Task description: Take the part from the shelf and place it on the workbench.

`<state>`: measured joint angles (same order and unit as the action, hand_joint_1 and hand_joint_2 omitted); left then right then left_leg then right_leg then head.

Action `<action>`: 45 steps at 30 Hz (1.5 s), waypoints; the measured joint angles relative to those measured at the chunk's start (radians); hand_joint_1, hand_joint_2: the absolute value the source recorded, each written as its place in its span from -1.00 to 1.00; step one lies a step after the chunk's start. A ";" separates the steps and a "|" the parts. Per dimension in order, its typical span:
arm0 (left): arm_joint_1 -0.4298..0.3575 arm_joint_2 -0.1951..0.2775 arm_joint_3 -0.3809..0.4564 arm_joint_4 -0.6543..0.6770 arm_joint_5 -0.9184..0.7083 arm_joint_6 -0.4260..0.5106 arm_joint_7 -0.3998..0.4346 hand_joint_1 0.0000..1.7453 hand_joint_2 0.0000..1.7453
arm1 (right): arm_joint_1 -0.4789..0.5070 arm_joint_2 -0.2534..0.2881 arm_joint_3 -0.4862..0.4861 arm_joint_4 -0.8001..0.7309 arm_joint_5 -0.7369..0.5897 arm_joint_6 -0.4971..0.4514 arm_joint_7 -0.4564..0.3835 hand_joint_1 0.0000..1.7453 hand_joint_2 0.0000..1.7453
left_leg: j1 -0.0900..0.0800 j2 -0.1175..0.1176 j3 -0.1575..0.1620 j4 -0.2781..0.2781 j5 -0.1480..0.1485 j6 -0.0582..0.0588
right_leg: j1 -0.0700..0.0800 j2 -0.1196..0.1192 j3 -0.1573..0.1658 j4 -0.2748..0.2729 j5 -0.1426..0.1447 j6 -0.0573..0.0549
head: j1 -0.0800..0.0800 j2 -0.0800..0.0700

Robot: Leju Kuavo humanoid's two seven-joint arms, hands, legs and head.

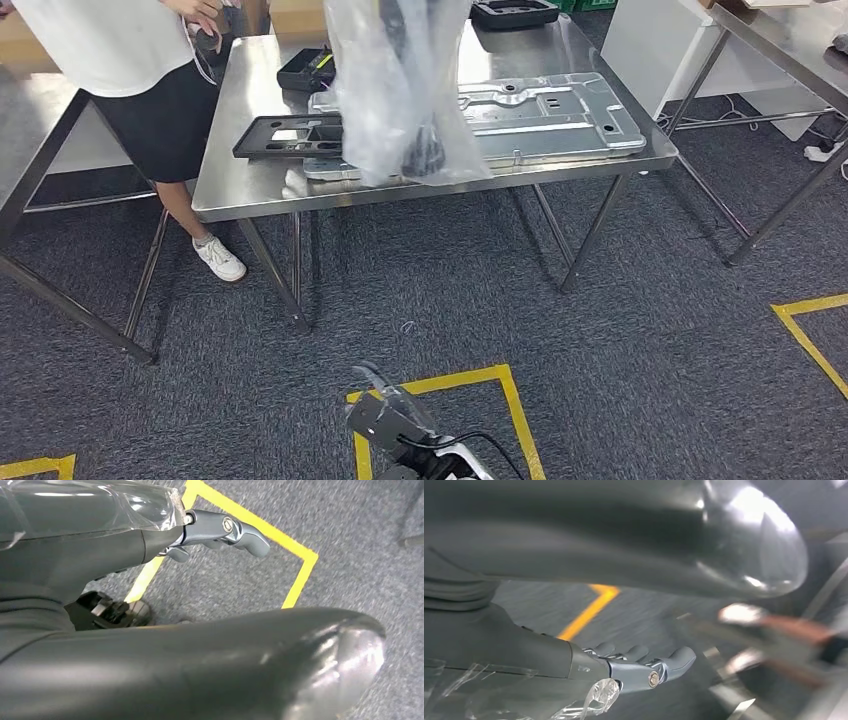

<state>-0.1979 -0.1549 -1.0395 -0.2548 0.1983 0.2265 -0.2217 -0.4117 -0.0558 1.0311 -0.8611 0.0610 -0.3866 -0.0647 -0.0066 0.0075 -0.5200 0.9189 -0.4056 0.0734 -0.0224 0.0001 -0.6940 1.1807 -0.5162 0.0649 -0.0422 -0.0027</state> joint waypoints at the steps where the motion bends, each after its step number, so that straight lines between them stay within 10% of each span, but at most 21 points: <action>1: 0.001 0.000 0.000 0.000 -0.001 -0.002 0.001 -1.00 -1.00 | -0.001 -0.018 -0.009 0.012 0.002 -0.012 0.020 -1.00 -1.00 | -0.002 0.000 -0.007 0.001 0.005 0.001 | 0.000 0.000 -0.016 0.055 -0.024 0.002 | 0.001 0.000; 3: 0.003 0.000 0.000 0.000 -0.003 -0.005 0.002 -1.00 -1.00 | -0.007 -0.056 -0.028 0.029 0.002 -0.031 0.057 -1.00 -1.00 | -0.003 -0.001 -0.019 0.004 0.013 0.001 | 0.000 0.000 0.009 0.050 -0.016 0.003 | 0.001 0.000; 7: 0.003 0.000 0.000 0.000 -0.005 -0.006 0.002 -1.00 -1.00 | -0.026 -0.137 -0.076 0.042 0.001 -0.051 0.125 -1.00 -1.00 | -0.007 0.001 -0.041 0.027 0.018 -0.008 | 0.003 0.000 0.163 -0.208 0.059 -0.007 | 0.003 0.000; 11: 0.004 0.002 0.000 0.000 0.002 -0.001 0.002 -1.00 -1.00 | -0.025 -0.221 -0.125 0.043 -0.011 -0.072 0.191 -1.00 -1.00 | -0.008 0.002 -0.055 0.041 0.016 -0.027 | 0.005 -0.001 0.158 -0.222 0.073 -0.031 | 0.003 0.000; 17: 0.011 0.004 0.000 0.000 0.015 0.009 -0.001 -1.00 -1.00 | 0.024 -0.346 -0.207 0.043 -0.034 -0.089 0.284 -1.00 -1.00 | 0.010 0.000 -0.161 0.342 -0.158 -0.058 | -0.001 -0.006 0.127 -0.223 0.098 -0.044 | -0.001 0.000; 23: 0.014 0.006 0.000 0.000 0.043 0.036 -0.007 -1.00 -1.00 | 0.137 -0.417 -0.277 0.083 -0.117 -0.085 0.299 -1.00 -1.00 | 0.000 -0.002 0.025 0.027 -0.054 -0.031 | 0.000 -0.007 0.115 -0.223 0.115 -0.022 | -0.001 0.000; 27: 0.025 0.007 0.002 0.000 0.070 0.057 -0.012 -1.00 -1.00 | 0.222 -0.420 -0.313 0.164 -0.206 -0.056 0.222 -1.00 -1.00 | -0.002 -0.006 0.021 0.008 -0.036 -0.009 | -0.004 -0.010 0.107 -0.214 0.106 0.000 | 0.001 0.000; 31: 0.037 0.010 0.010 0.000 0.093 0.074 -0.016 -1.00 -1.00 | 0.293 -0.387 -0.335 0.264 -0.266 -0.013 0.170 -1.00 -1.00 | -0.005 -0.007 0.006 0.000 -0.015 0.009 | -0.006 -0.004 0.014 0.019 -0.033 0.005 | 0.008 0.000; 33: 0.048 0.014 0.015 0.000 0.105 0.080 -0.017 -1.00 -1.00 | 0.318 -0.359 -0.341 0.313 -0.288 0.013 0.160 -1.00 -1.00 | -0.008 -0.007 0.000 0.002 -0.012 0.008 | -0.006 -0.002 0.010 0.061 -0.043 0.007 | 0.009 0.000; 38: 0.056 0.019 0.022 0.000 0.119 0.089 -0.019 -1.00 -1.00 | 0.347 -0.283 -0.349 0.415 -0.311 0.061 0.195 -1.00 -1.00 | -0.013 -0.004 -0.011 0.026 -0.018 -0.010 | -0.009 0.000 0.174 -0.213 0.050 0.001 | 0.009 0.000; 42: 0.060 0.023 0.023 0.000 0.130 0.097 -0.017 -1.00 -1.00 | 0.349 -0.226 -0.354 0.471 -0.330 0.096 0.237 -1.00 -1.00 | -0.010 -0.003 -0.023 0.047 -0.029 -0.030 | -0.005 0.002 0.166 -0.220 0.059 -0.027 | 0.006 0.000; 45: 0.063 0.025 0.023 0.000 0.135 0.102 -0.015 -1.00 -1.00 | 0.349 -0.185 -0.360 0.502 -0.342 0.110 0.253 -1.00 -1.00 | -0.001 -0.004 -0.090 0.206 -0.130 -0.052 | -0.008 0.000 0.152 -0.221 0.070 -0.043 | 0.002 0.000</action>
<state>-0.1344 -0.1294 -1.0161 -0.2548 0.3331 0.3281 -0.2364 -0.0630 -0.2403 0.6710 -0.3595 -0.2813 -0.2771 0.1883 -0.0079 0.0036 -0.6101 1.1251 -0.5352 0.0217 -0.0302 -0.0003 -0.5420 0.9594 -0.4465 0.0223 -0.0400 -0.0027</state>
